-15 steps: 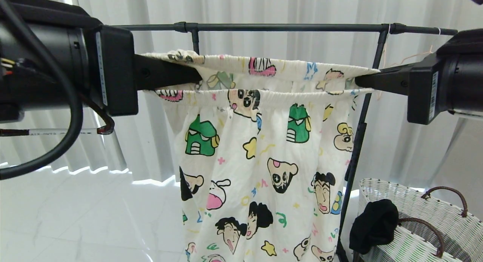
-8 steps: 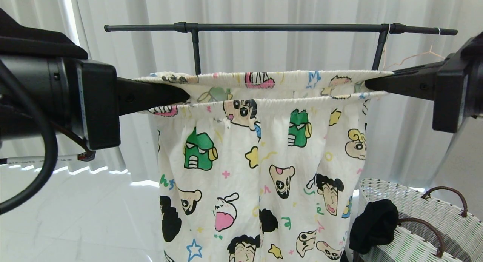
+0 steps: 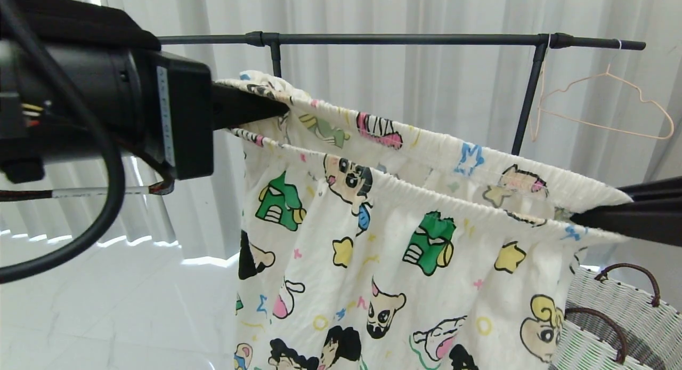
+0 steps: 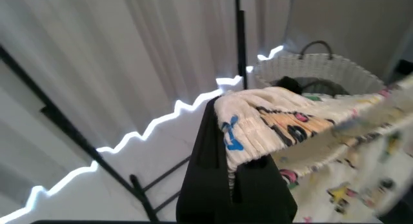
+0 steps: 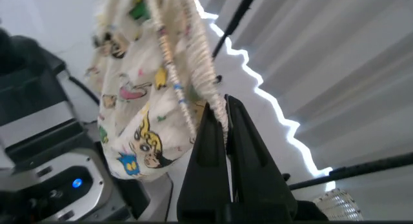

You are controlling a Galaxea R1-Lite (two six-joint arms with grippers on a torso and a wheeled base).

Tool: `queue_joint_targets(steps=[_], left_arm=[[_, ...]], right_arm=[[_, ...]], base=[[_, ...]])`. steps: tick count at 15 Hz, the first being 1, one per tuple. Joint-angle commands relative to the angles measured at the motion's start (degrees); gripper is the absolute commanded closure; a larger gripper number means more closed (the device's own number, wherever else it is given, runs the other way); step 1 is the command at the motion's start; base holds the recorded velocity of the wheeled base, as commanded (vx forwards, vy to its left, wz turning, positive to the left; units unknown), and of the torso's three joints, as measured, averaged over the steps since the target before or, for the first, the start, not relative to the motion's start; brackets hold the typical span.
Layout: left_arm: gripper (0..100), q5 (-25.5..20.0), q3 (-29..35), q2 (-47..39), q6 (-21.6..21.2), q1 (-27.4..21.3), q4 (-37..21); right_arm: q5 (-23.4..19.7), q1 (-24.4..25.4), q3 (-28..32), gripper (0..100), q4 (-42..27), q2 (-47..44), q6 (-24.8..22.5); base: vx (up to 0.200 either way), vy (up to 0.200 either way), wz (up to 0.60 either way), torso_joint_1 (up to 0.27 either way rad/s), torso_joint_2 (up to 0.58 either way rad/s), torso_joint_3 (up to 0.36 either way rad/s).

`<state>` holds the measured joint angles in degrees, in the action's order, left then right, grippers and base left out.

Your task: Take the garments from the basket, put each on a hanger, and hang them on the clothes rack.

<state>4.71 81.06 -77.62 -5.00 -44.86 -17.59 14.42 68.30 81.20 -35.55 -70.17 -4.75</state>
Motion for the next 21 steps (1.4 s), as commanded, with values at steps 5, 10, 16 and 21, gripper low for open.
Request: queue_joint_targets(steps=[5,10,16,21], left_arm=[[100,4.44,3.5,-6.23,-0.19,1.0,0.01],[100,3.91,-0.9,-2.28,-0.71,1.27,-0.07],[100,-0.93,-13.99,9.06,-4.58,-0.84,-0.07],[100,-0.49,-24.28,18.12,-7.66,-11.12,-0.07]], right_arm=[[-0.01,3.06,-1.84,100,-0.4,1.26,0.1],[1.14,-0.19,-2.28,100,1.89,1.79,0.27],[0.96,-12.93,-9.48,100,26.85,-3.22,0.45],[0.52,-12.41,-7.72,100,37.57,-11.92,0.01]], base=[[0.0,0.0,0.0,0.0,0.0,0.0],[0.0,0.0,0.0,0.0,0.0,0.0],[0.0,0.0,0.0,0.0,0.0,0.0],[0.0,0.0,0.0,0.0,0.0,0.0]])
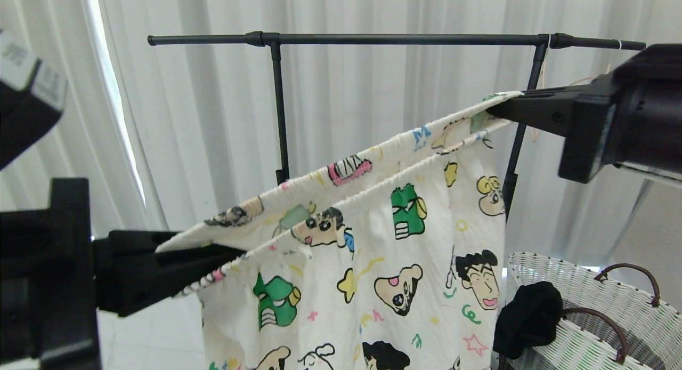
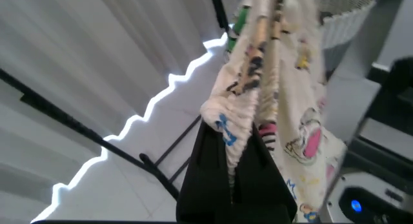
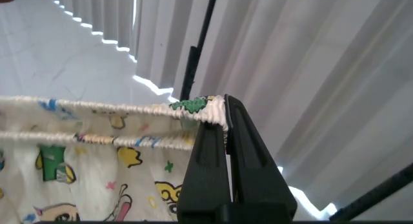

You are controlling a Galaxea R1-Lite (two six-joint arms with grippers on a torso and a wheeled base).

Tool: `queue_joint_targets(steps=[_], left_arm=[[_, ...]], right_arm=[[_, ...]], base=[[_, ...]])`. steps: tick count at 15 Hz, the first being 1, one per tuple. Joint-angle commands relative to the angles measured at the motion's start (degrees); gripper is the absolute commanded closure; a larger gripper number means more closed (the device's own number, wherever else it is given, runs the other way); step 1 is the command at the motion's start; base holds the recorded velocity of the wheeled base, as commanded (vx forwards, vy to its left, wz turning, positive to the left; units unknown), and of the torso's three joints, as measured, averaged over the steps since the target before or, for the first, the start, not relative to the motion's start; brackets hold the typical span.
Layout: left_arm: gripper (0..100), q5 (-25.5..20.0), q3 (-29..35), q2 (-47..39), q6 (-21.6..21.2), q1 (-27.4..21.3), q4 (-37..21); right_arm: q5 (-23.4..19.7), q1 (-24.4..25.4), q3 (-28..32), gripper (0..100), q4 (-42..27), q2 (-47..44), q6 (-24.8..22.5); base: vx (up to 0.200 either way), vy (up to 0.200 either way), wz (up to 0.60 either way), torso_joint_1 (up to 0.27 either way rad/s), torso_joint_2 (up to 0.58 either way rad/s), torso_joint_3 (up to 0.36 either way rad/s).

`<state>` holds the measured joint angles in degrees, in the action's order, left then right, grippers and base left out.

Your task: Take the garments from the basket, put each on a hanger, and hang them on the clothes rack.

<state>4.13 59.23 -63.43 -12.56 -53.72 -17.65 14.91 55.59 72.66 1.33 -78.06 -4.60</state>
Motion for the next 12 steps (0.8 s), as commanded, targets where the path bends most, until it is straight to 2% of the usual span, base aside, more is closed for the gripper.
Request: queue_joint_targets(steps=[1,3,8,10,12], left_arm=[[100,0.09,-3.69,5.07,-0.28,-4.46,-0.01],[100,0.17,-3.51,5.33,-0.28,-6.04,0.07],[100,1.14,-2.63,4.54,-0.19,-5.87,0.07],[100,4.39,-0.26,2.26,0.08,-4.9,0.25],[100,5.45,3.08,-0.82,0.25,-2.53,0.25]], right_arm=[[-0.06,0.92,2.31,100,0.87,-5.53,-0.15],[-0.06,1.19,3.63,100,0.87,-6.49,-0.15],[0.12,1.19,3.02,100,-0.01,-4.12,-0.15],[0.12,1.28,2.05,100,-3.26,-0.96,-0.15],[0.21,4.53,1.17,100,-8.8,3.7,-0.15]], base=[[0.0,0.0,0.0,0.0,0.0,0.0],[0.0,0.0,0.0,0.0,0.0,0.0],[0.0,0.0,0.0,0.0,0.0,0.0],[0.0,0.0,0.0,0.0,0.0,0.0],[0.0,0.0,0.0,0.0,0.0,0.0]])
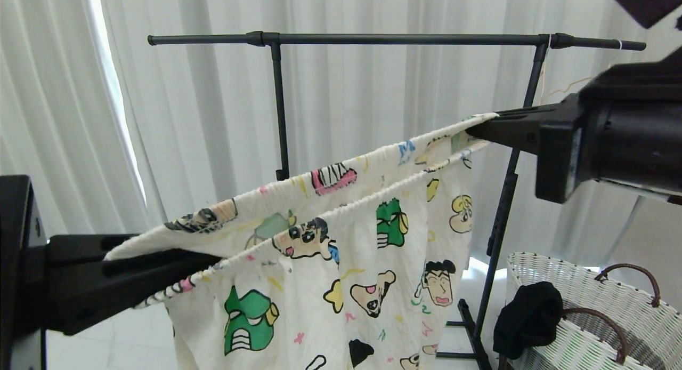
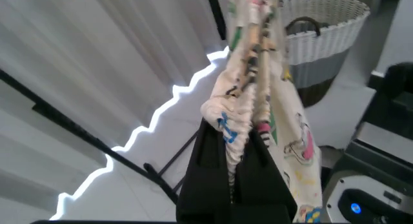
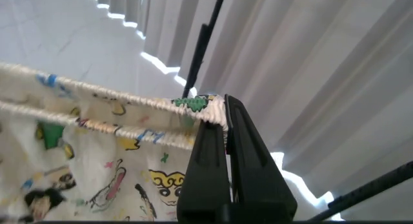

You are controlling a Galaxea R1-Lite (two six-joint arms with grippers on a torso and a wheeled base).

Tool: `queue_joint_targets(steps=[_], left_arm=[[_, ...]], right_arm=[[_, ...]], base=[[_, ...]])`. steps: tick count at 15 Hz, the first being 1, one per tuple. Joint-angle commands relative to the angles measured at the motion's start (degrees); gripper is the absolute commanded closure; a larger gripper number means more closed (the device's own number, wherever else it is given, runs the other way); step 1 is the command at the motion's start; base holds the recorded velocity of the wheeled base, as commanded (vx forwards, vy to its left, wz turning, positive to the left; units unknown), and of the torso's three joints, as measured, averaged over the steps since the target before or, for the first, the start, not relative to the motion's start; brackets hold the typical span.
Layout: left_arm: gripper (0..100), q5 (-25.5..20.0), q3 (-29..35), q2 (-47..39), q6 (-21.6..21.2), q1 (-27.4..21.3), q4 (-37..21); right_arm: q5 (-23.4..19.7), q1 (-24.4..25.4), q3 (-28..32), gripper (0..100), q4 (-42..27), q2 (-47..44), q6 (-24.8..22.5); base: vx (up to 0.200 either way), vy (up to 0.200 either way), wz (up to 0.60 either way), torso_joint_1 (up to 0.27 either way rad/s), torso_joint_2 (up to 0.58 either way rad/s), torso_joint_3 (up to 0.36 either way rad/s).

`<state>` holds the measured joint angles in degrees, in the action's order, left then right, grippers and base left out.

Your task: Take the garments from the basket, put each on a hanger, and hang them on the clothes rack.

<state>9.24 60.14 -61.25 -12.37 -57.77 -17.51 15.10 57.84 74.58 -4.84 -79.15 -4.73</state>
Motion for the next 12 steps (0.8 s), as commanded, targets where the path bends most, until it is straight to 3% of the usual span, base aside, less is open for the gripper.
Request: queue_joint_targets(steps=[1,4,6,12], left_arm=[[100,0.34,2.88,-3.79,0.16,2.05,0.1],[100,0.69,6.05,-6.87,2.53,4.95,0.1],[100,3.24,7.63,-8.28,3.5,6.27,0.1],[100,3.59,10.44,-9.59,5.34,6.0,0.37]], right_arm=[[0.19,3.24,-0.84,100,-4.65,6.12,-0.02],[0.45,6.14,-0.93,100,-13.44,11.3,-0.19],[0.54,6.23,-0.93,100,-15.73,13.59,-2.3],[0.54,5.88,-3.04,100,-17.22,14.55,-2.39]], base=[[0.0,0.0,0.0,0.0,0.0,0.0],[0.0,0.0,0.0,0.0,0.0,0.0],[0.0,0.0,0.0,0.0,0.0,0.0],[0.0,0.0,0.0,0.0,0.0,0.0]])
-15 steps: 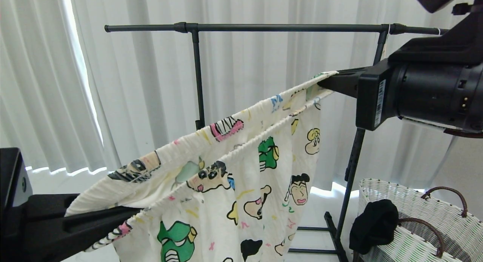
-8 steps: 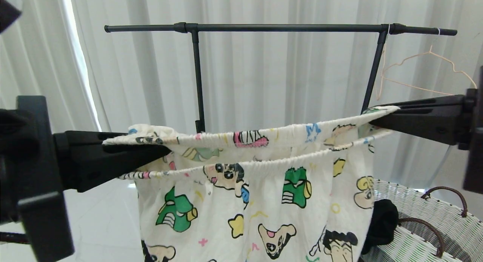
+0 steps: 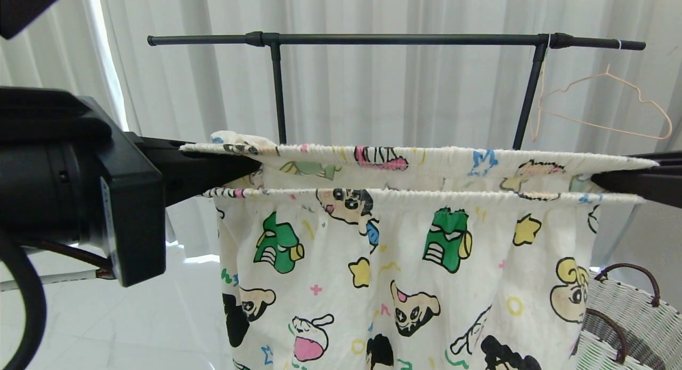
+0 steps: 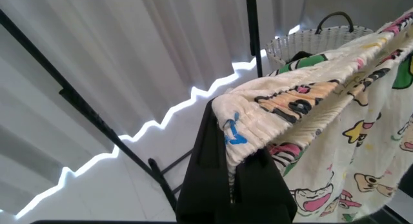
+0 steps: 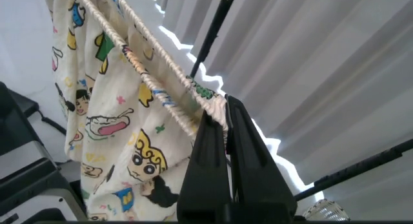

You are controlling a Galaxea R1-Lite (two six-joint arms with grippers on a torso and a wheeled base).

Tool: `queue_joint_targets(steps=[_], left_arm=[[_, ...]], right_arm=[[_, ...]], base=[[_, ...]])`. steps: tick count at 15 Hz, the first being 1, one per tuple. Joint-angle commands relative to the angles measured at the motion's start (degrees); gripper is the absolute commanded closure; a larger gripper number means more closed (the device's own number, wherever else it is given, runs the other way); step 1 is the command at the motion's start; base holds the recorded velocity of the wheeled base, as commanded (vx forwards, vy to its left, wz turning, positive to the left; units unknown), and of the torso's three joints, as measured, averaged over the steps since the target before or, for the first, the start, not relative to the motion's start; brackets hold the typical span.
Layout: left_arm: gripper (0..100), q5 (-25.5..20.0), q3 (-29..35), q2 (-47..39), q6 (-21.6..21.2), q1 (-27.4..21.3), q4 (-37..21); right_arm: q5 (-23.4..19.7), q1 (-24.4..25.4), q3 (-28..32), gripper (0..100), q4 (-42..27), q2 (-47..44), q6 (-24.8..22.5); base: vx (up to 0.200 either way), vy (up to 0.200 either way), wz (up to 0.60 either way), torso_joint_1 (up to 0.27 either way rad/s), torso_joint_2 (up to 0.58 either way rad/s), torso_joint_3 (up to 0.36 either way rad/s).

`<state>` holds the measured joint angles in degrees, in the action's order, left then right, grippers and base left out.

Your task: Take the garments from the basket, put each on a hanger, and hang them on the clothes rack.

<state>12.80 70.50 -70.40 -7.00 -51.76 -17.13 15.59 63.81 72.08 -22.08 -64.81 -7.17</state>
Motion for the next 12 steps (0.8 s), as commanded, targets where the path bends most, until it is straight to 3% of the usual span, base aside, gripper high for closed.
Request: queue_joint_targets(steps=[1,8,9,12], left_arm=[[100,0.03,0.08,-0.44,-0.12,-0.01,-0.01],[100,0.03,-0.1,-0.61,-0.47,-0.01,-0.01],[100,0.03,-0.1,-0.61,-0.47,-0.01,-0.01],[100,0.12,-0.71,-0.61,-0.39,-0.01,-0.01]], right_arm=[[0.05,-0.08,-0.72,100,0.02,0.21,0.14],[0.14,-2.9,-0.8,100,-0.07,0.29,0.31],[0.14,-3.07,-0.8,0,-0.25,0.29,0.58],[-0.04,-3.07,-2.03,0,-0.16,0.38,1.28]], base=[[0.0,0.0,0.0,0.0,0.0,0.0],[0.0,0.0,0.0,0.0,0.0,0.0],[0.0,0.0,0.0,0.0,0.0,0.0],[0.0,0.0,0.0,0.0,0.0,0.0]])
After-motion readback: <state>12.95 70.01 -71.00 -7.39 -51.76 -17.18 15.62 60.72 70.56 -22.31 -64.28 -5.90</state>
